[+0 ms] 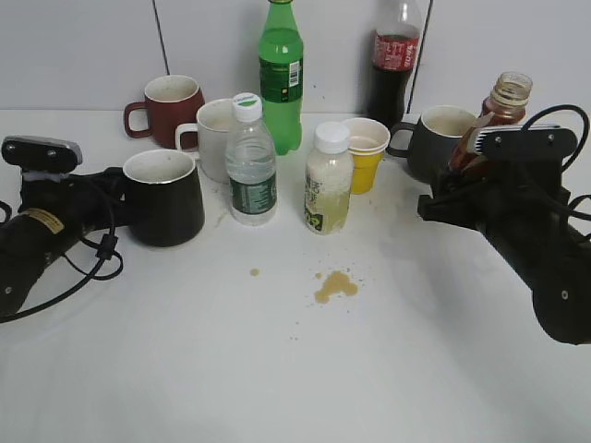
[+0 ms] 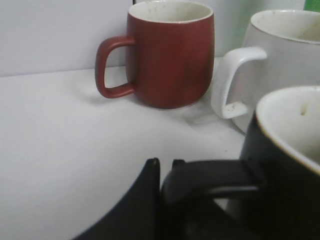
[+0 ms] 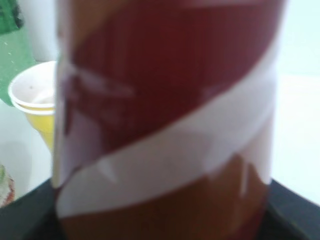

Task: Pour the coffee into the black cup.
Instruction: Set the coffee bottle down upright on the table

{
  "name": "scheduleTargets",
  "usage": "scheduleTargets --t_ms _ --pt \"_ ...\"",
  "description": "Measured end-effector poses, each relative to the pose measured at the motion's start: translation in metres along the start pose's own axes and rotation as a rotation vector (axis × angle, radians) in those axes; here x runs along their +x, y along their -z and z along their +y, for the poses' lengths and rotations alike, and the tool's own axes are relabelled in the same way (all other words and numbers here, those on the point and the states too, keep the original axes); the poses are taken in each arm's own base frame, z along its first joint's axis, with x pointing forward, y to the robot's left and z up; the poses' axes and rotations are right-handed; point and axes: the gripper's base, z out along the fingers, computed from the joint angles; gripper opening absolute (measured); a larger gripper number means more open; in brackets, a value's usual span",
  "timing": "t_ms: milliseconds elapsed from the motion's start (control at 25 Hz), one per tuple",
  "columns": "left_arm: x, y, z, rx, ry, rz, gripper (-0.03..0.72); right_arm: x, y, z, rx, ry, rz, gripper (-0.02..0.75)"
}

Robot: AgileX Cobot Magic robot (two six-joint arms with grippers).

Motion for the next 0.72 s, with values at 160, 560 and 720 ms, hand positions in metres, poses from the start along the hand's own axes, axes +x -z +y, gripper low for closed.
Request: scheduleTargets --t_ms 160,560,720 --pt "0.001 -0.003 0.000 0.001 0.001 -0.011 0.038 0.010 -0.008 0.002 -0.011 0.020 0.028 0.504" --pt "0.006 0.001 0.000 0.003 0.009 -0.011 0.191 0.044 -0.018 0.008 -0.053 0.097 0.119 0.504" --pt "0.009 0.007 0.000 0.002 0.013 0.000 0.260 0.055 -0.024 0.010 -0.066 0.112 0.142 0.503"
